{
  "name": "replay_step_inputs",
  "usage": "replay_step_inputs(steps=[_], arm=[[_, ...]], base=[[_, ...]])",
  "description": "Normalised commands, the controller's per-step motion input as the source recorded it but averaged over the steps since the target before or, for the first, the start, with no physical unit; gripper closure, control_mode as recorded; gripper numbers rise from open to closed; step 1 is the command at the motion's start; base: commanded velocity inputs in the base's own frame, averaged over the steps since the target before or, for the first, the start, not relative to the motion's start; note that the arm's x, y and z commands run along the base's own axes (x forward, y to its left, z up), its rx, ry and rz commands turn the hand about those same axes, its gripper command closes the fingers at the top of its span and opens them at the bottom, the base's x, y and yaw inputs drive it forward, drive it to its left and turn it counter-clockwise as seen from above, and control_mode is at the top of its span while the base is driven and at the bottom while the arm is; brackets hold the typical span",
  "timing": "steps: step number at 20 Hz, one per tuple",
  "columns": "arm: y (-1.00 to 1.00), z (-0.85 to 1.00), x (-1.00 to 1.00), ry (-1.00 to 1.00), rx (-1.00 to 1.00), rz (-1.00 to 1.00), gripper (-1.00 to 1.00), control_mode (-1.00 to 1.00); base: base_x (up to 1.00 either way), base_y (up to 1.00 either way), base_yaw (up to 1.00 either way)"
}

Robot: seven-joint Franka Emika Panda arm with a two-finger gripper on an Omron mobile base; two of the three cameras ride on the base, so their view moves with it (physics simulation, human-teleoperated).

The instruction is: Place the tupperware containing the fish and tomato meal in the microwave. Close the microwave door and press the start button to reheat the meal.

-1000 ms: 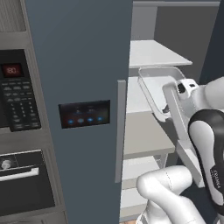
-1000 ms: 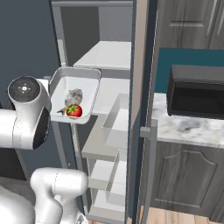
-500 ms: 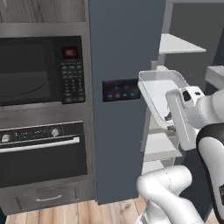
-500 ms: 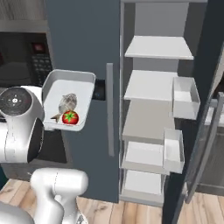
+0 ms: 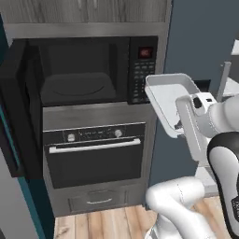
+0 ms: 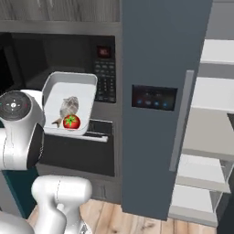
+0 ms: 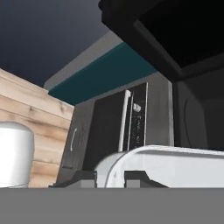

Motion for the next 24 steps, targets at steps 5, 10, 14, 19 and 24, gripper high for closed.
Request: replay_step_inputs(steps=[5, 10, 14, 19, 24], arm=[[0.00, 0.00, 0.00, 0.00, 0.00, 0.00, 1.00, 1.00], [0.00, 0.00, 0.00, 0.00, 0.00, 0.00, 1.00, 1.00], [0.00, 0.00, 0.00, 0.00, 0.00, 0.00, 1.00, 1.00], [0.00, 0.00, 0.00, 0.00, 0.00, 0.00, 1.00, 1.00], [0.00, 0.00, 0.00, 0.00, 0.00, 0.00, 1.00, 1.00]], base=[[0.13, 0.46, 0.23], [0.28, 0.15, 0.28], [0.41, 0.10, 0.26], [0.37, 0.06, 0.20], [0.30, 0.05, 0.14]])
